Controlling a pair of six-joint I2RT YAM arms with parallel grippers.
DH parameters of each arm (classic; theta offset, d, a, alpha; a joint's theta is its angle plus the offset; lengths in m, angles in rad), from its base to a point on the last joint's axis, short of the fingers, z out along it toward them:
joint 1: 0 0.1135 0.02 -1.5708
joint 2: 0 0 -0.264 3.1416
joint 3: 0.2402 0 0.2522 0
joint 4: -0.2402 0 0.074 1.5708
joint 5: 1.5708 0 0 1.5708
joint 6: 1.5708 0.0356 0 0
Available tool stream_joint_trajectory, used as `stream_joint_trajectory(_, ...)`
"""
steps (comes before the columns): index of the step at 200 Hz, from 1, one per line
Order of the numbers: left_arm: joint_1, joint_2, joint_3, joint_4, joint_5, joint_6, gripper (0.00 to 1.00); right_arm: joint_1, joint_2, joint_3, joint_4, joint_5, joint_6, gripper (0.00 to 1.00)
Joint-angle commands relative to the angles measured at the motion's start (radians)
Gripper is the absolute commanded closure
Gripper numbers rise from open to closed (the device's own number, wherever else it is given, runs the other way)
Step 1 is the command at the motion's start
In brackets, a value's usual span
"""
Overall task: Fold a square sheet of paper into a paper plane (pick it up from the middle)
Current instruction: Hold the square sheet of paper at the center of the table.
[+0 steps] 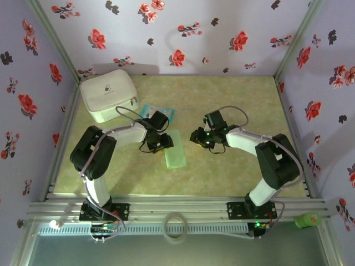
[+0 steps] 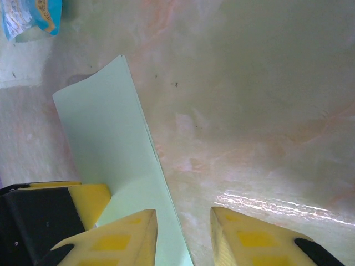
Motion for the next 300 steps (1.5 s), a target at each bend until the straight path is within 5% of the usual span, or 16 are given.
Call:
stream_joint_trajectory(1,-0.005,0.09,-0.029,-0.017,-0.073,0.014,0.5,0.01,0.02,0.028,-0.01,-0.017,-0.019,0.69)
stream_joint_trajectory(197,-0.007,0.118,-0.016,-0.032,-0.065,0.051,0.49,0.056,0.069,0.076,-0.035,-0.051,-0.059,0.72)
stream_joint_trajectory(236,-0.009,0.121,-0.014,-0.033,-0.065,0.052,0.49,0.084,0.106,0.116,-0.079,-0.058,-0.097,0.81)
stream_joint_trajectory(271,-0.009,0.12,-0.015,-0.033,-0.065,0.049,0.49,0.112,0.145,0.155,-0.111,-0.052,-0.123,1.0)
stream_joint_trajectory(300,-0.011,0.119,-0.02,-0.032,-0.067,0.045,0.49,0.128,0.175,0.184,-0.134,-0.05,-0.138,1.0)
